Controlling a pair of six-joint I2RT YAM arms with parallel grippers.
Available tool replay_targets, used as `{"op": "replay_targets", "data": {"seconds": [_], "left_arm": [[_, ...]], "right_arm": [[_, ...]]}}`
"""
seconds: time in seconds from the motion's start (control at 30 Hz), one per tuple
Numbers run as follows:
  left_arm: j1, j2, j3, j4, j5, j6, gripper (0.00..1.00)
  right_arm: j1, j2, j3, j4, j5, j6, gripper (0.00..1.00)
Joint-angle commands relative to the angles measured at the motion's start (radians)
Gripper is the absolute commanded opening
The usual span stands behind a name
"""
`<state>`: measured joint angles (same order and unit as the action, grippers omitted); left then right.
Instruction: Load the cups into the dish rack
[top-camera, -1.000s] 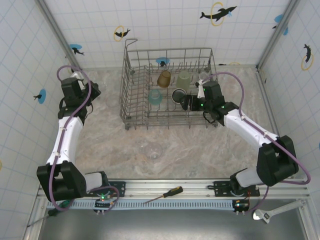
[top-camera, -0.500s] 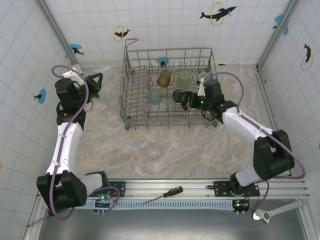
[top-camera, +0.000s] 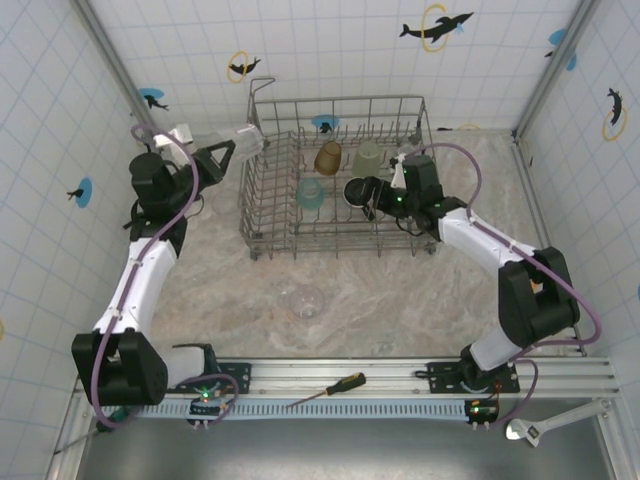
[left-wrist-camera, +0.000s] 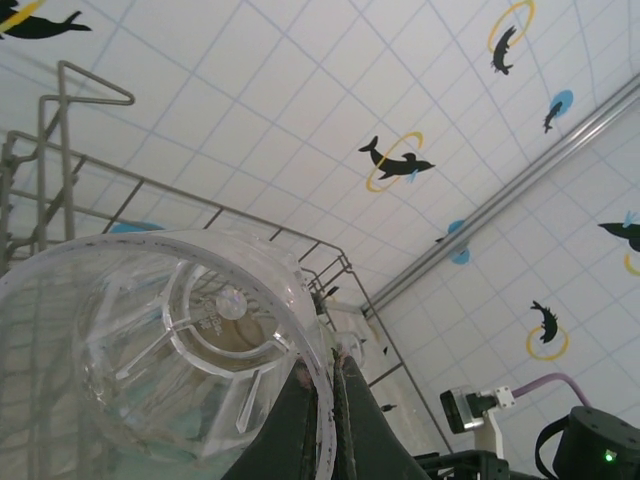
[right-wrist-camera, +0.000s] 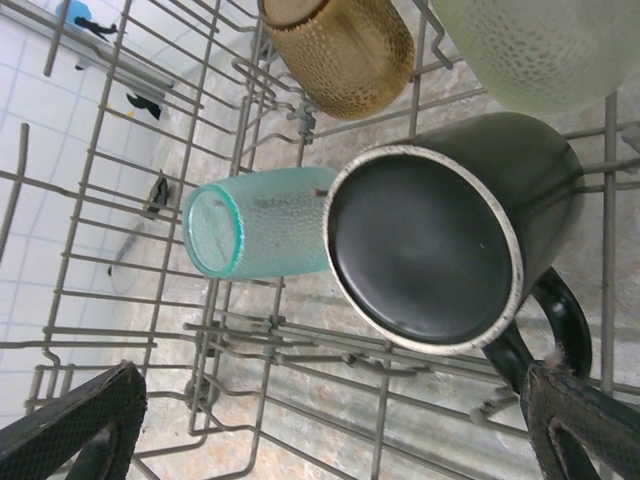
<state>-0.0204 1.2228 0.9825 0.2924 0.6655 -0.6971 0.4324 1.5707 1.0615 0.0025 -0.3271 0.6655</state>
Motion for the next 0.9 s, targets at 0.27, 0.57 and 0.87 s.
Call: {"op": "replay_targets", "data": {"seconds": [0.27, 0.57, 0.87], "left_arm": [[-0.181, 0.100, 0.066, 0.117, -0.052, -0.019, 0.00], [-0.272, 0.137, 0.034, 0.155, -0.180, -0.053, 0.00], [-0.333, 0.183, 0.038, 0.169, -0.284, -0.104, 0.00]], "right_arm": [[0.020, 0.064, 0.106, 0.170, -0.094, 0.124, 1.00], [0.052, 0.097, 0.170, 0.198, -0.006, 0.214, 1.00], [0.069, 0.120, 0.130, 0.385, -0.022, 0.379, 1.00]]}}
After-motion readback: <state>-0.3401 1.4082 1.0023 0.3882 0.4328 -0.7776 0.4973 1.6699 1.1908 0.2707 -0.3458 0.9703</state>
